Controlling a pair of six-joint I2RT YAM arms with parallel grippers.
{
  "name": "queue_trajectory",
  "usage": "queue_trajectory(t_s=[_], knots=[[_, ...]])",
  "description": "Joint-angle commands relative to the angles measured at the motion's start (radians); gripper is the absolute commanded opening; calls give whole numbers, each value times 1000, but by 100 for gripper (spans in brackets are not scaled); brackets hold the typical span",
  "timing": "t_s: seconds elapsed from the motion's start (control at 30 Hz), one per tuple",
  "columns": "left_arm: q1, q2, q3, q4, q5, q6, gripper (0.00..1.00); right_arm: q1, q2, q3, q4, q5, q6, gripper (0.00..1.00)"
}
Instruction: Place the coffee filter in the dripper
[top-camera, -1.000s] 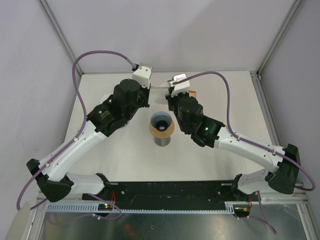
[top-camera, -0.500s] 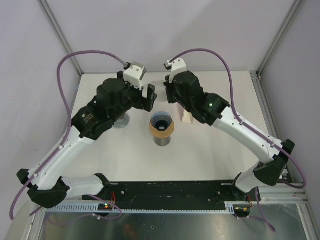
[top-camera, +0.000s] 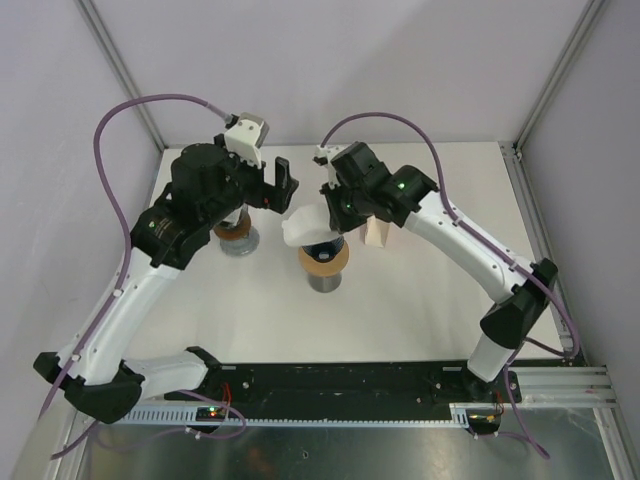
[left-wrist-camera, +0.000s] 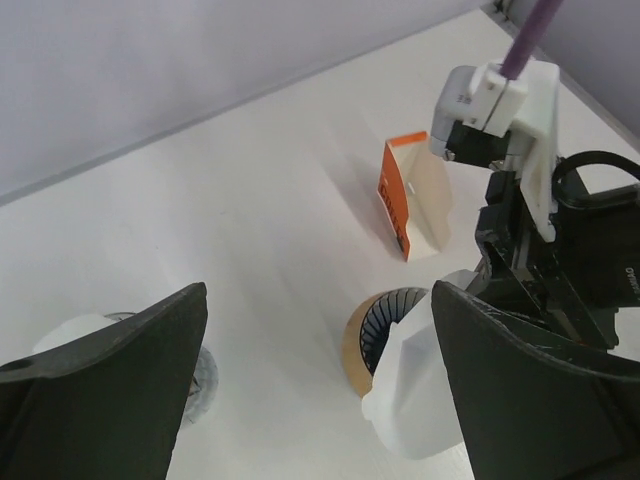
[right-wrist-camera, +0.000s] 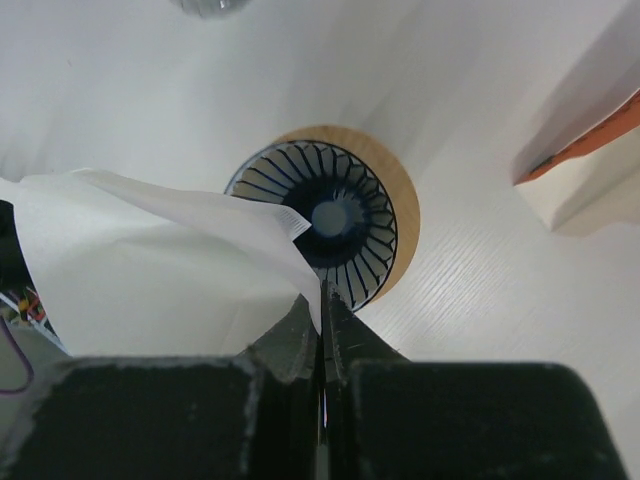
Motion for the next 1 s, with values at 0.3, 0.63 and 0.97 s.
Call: queue_trajectory(t_s=[0.3, 0.63, 0.97], knots=[[142, 24, -165, -11, 407, 43, 92, -21, 96, 35, -21, -25, -17, 0], [142, 110, -237, 3, 442, 44, 78, -33, 126, 32, -9, -22, -36, 23], [142, 122, -245, 26, 441, 42, 72, -31, 63, 26, 34, 7, -63, 46]])
